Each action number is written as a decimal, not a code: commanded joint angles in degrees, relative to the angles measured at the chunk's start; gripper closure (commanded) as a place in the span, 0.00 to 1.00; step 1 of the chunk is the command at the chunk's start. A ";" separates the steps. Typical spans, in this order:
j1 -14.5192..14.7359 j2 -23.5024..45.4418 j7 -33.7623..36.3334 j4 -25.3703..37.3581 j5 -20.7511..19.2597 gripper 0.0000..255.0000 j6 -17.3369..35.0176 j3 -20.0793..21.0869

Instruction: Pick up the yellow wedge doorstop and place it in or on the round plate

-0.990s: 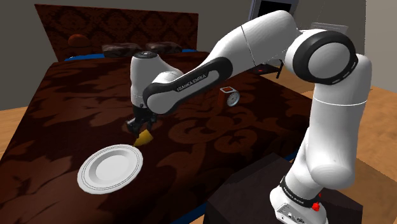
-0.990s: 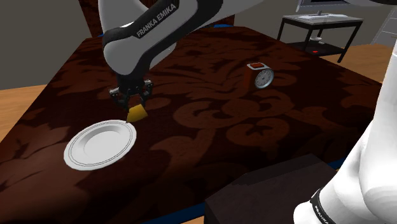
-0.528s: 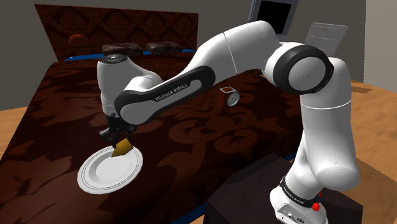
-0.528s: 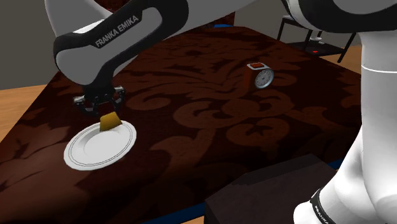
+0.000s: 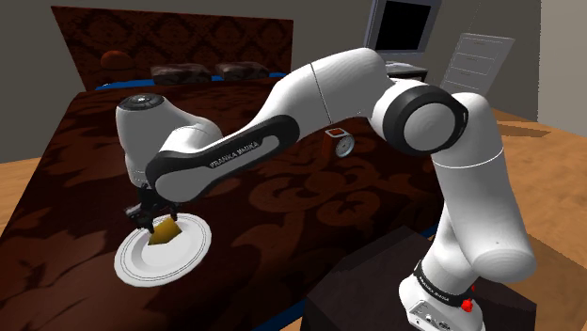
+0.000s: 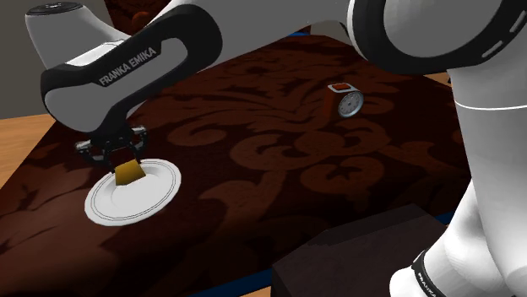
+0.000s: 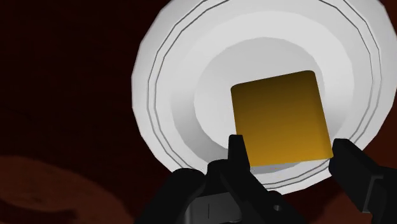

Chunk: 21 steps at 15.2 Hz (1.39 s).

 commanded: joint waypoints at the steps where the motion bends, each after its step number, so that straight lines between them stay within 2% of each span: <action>1: 0.09 0.84 0.18 -0.12 -0.27 1.00 0.98 -0.18; 11: 0.49 4.40 1.50 -2.60 -1.76 1.00 6.92 -1.12; 19: 0.49 4.40 1.50 -2.60 -1.76 1.00 6.92 -1.12; 20: 0.49 4.31 1.53 -2.70 -1.76 0.00 6.92 -1.11; 21: 0.49 4.31 1.54 -2.72 -1.76 0.00 6.94 -1.11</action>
